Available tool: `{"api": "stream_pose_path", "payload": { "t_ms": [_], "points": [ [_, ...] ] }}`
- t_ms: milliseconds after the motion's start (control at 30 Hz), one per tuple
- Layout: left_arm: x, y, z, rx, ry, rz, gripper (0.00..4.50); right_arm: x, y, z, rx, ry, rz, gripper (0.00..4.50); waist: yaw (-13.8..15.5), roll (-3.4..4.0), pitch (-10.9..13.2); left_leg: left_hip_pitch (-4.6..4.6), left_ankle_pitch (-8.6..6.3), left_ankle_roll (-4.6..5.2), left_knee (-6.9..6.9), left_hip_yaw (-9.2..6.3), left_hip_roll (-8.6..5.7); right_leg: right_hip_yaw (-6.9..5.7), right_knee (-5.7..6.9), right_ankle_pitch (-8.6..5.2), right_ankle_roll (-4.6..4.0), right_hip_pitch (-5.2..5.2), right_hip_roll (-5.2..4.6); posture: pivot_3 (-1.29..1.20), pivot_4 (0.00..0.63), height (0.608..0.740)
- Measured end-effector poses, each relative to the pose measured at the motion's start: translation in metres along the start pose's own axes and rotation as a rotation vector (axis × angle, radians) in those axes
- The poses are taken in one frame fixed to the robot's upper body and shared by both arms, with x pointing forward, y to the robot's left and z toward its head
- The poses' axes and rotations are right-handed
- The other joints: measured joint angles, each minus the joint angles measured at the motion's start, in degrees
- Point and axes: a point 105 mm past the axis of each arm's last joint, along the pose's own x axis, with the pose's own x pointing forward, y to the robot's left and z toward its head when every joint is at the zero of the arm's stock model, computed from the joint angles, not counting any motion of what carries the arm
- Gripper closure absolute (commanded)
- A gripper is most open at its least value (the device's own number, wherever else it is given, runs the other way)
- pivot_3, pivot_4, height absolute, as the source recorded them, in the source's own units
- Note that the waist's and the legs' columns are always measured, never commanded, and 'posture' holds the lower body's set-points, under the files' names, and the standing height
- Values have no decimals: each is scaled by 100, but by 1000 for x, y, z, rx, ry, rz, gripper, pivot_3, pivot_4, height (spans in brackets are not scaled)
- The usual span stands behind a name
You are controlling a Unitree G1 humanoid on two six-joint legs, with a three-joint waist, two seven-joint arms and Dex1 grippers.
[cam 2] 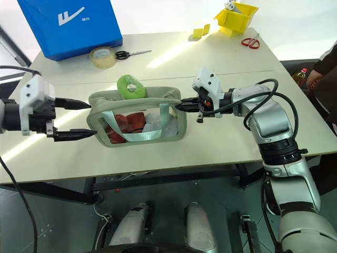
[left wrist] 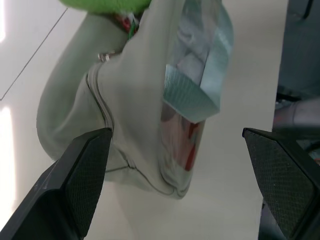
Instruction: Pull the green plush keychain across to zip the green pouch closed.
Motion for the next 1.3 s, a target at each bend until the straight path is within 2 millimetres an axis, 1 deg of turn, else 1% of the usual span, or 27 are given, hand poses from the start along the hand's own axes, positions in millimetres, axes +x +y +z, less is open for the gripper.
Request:
{"api": "stream_pose_path", "payload": {
  "t_ms": [67, 100, 133, 200, 233, 500, 600, 667, 733, 800, 833, 867, 933, 967, 1033, 1067, 1167, 1200, 1233, 1300],
  "points": [
    [12, 3, -7, 20, -7, 34, 2012, 0, 0, 0, 0, 0, -1, 4500, 5, 0, 0, 0, 0, 0, 0, 0, 0, 1, 0, 0, -1, 0, 0, 0, 150, 740],
    [16, 6, -9, 18, -15, 49, 2433, 0, 0, 0, 0, -1, 0, 4500, 7, -3, -1, -1, 0, 0, 0, 0, 1, 0, -1, 1, -1, -1, 2, 0, 150, 740],
    [20, 9, -9, 14, -32, 67, 2988, 0, 0, 0, 1, -1, 0, 4500, 7, -2, -1, -1, 0, 0, 0, 0, 0, 0, 0, 1, 0, 0, 1, 0, 150, 740],
    [23, 16, -7, 13, -60, 97, 3933, 1, 0, 1, 1, -2, 1, 4500, -5, -3, -1, -2, 0, 0, 0, 0, 1, 1, 0, 8, 12, -2, 2, 0, 150, 740],
    [23, 17, -5, 17, -65, 102, 4491, 1, 1, 0, 4, -1, 3, 4500, -6, -2, -1, -2, 0, 0, 0, 1, 0, 1, 0, 9, 14, -3, 2, 0, 150, 740],
    [25, 27, -6, 23, -64, 126, 4491, 3, 2, 1, 21, -3, 2, 4500, 3, -2, -1, -2, 0, 0, 0, 1, -1, 1, -1, 8, 11, -2, 1, 0, 150, 740],
    [24, 24, -7, 14, -54, 102, 4500, 3, 2, 2, 21, -3, -6, 3372, -5, -2, -1, -3, 0, 0, -2, 1, 0, 1, -2, 9, 14, -4, 1, 0, 150, 740],
    [24, 20, -6, 8, -53, 81, 4500, 3, 1, 2, 22, -3, -10, 2440, 0, -2, -1, -3, 0, 0, -2, 1, 0, 1, -3, 8, 12, -3, 0, 0, 150, 740],
    [24, 19, -7, 7, -49, 79, 4500, 3, -1, 2, 22, -5, -15, 1316, 2, -2, -1, -2, 0, 0, -1, 1, -1, 1, -3, 4, 5, -2, 0, 0, 150, 740],
    [24, 19, -8, 6, -47, 80, 4500, 2, -10, 8, 10, -9, -36, 295, -3, -1, 0, -2, 0, 0, 0, 2, -1, 1, -3, 3, -1, -3, 0, 0, 150, 740],
    [24, 19, -8, 6, -47, 80, 4500, 0, -15, 13, 4, -14, -49, 38, -6, 0, 1, -2, 0, 0, 0, 2, -1, 1, -3, 3, -2, -3, 0, 0, 150, 740],
    [23, 19, -8, 7, -46, 80, 4500, -1, -22, 24, -2, -35, -65, 38, -11, 1, 1, -2, 0, 0, 0, 2, 0, 2, -2, 3, -2, -4, 0, 0, 150, 740],
    [23, 19, -7, 9, -46, 81, 4500, -2, -31, 54, -19, -119, -86, 38, -13, 1, 1, -1, 0, 0, -6, 1, 1, 1, -2, 6, 5, -6, 2, 0, 150, 740],
    [23, 19, -7, 10, -46, 81, 4500, -1, -31, 69, -21, -165, -85, 38, -10, 1, 1, -1, 0, 0, -10, 0, 1, 1, -2, 10, 11, -7, 2, 0, 150, 740],
    [24, 19, -7, 9, -47, 81, 4500, 7, -29, 86, 16, -233, -58, 38, -5, 0, 1, -2, 0, 0, -10, -1, 1, 0, -2, 11, 12, -7, 2, 0, 150, 740],
    [24, 19, -7, 9, -47, 80, 4500, 13, -27, 90, 35, -251, -39, 38, -5, 0, 1, -2, 0, 0, -10, 0, 1, 1, -2, 11, 13, -6, 2, 0, 150, 740],
    [24, 20, -6, 11, -48, 82, 4500, 43, -24, 97, 121, -283, -8, 38, -10, 1, 0, -1, 1, 0, -9, 0, 0, 1, 1, 12, 11, -7, 2, 0, 150, 740],
    [25, 20, -5, 13, -51, 81, 4500, 49, -22, 97, 136, -283, -2, 38, -8, 1, 1, -2, 1, 0, -9, 0, 0, 1, 1, 12, 11, -9, 2, 0, 150, 740],
    [26, 19, -5, 13, -51, 79, 4500, 61, -20, 95, 154, -277, 11, 38, 0, 0, 0, -2, 1, 0, -9, 0, 0, 0, 1, 12, 12, -7, 2, 0, 150, 740],
    [27, 19, -4, 13, -54, 80, 4500, 78, -15, 89, 176, -254, 33, 38, 5, 0, 0, -3, 1, 0, -9, 0, -3, 0, -1, 13, 13, -8, 1, 0, 150, 740]
  ]
}}
